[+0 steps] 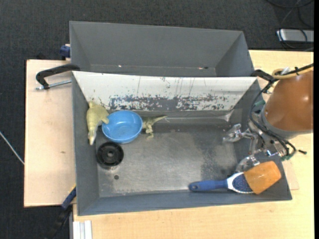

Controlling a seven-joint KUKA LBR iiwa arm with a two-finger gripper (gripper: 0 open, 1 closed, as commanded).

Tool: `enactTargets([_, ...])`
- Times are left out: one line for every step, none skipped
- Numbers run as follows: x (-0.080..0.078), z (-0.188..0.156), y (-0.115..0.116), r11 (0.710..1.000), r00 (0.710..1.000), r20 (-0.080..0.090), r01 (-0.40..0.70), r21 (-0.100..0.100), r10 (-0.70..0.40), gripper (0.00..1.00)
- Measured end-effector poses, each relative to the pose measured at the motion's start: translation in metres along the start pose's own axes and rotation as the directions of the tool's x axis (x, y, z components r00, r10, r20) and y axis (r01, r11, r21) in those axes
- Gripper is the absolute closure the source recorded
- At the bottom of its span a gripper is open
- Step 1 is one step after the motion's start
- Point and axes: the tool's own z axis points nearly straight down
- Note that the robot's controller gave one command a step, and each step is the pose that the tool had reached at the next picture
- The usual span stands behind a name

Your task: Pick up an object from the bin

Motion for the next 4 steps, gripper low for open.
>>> enactTargets([-0.075, -0.026, 0.025, 0.997, 0.997, -0.022, -0.072, -0.006, 0.072, 0.0])
enactTargets([-0.133, 0.006, 0.141, 0.999, 0.998, -0.028, 0.048, -0.014, -0.048, 0.0])
enactTargets([-0.159, -0.052, 0.178, 0.998, 0.998, -0.024, -0.059, -0.009, 0.059, 0.0])
enactTargets([-0.16, 0.03, 0.193, 1.0, 0.999, -0.025, -0.022, -0.009, 0.021, 0.0])
